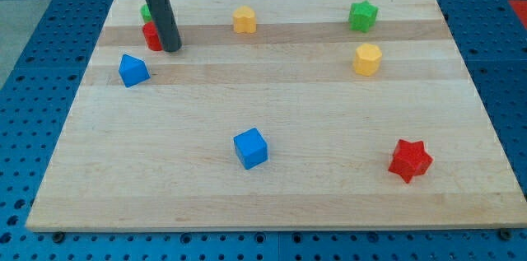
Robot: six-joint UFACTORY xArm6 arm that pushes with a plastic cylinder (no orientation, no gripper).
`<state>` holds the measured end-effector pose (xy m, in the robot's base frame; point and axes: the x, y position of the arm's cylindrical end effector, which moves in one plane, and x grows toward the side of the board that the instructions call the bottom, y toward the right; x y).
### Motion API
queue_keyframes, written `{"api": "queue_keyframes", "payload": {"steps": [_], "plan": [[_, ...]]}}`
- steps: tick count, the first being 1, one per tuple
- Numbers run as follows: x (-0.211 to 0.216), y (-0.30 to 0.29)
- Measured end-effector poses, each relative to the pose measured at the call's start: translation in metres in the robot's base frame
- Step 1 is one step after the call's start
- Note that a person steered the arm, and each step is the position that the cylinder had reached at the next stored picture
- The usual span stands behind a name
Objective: Arrange the green circle and red circle horizontally
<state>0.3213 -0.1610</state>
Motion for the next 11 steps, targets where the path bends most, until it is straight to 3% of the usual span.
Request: {"api": "queue_keyframes", "payload": {"steps": [2,4,5,6,7,9,10,11], "plan": [[-0.087,0.049],[-0.129,-0.037],[-0.111,-0.092],[-0.062,-0.089],[-0.058,-0.025],[-0.094,-0.016],[-0.065,0.034],[-0.047,0.047]]}}
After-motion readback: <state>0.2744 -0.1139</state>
